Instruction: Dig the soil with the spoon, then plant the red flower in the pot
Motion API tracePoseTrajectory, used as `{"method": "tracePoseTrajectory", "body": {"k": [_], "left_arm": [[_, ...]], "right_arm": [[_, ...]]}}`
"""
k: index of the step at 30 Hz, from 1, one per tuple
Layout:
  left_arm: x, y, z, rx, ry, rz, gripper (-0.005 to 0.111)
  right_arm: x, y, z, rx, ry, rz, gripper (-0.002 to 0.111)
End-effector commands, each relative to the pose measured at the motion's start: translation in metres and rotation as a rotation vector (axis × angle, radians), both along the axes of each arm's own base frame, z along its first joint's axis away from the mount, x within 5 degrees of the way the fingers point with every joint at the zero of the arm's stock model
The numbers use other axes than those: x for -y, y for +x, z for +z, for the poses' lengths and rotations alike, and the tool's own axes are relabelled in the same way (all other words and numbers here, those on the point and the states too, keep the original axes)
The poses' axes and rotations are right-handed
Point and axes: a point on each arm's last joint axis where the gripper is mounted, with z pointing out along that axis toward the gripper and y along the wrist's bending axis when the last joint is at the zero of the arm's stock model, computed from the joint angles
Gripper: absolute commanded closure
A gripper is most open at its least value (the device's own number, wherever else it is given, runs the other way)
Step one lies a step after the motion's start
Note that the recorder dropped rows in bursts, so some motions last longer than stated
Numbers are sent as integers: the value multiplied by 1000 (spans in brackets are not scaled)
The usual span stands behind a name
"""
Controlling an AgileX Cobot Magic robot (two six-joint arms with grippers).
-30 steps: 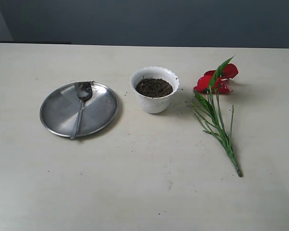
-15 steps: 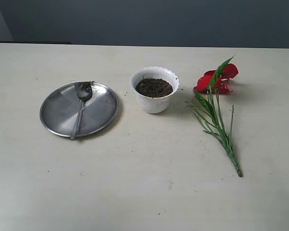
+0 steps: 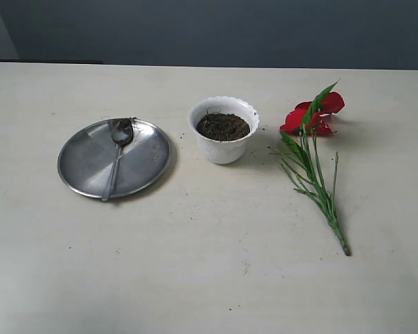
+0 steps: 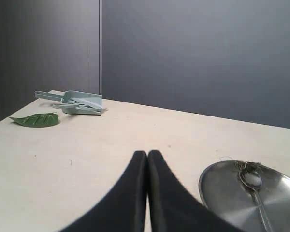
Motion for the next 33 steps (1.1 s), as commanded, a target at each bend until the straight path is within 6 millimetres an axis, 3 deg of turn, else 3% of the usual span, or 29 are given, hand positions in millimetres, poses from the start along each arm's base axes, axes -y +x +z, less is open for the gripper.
{"method": "tracePoseTrajectory", "body": {"k": [1,15,33], "left_arm": [[1,-1,-11,-64,-48,-3,106],[4,-4,-25,-139,-8,-51,106],[7,-4,-26,-159,67,-127,106]], "right_arm": [[0,0,0,11,-1,-3,108],[0,0,0,11,-2,-3,108],[0,0,0,11,-2,-3,108]]}}
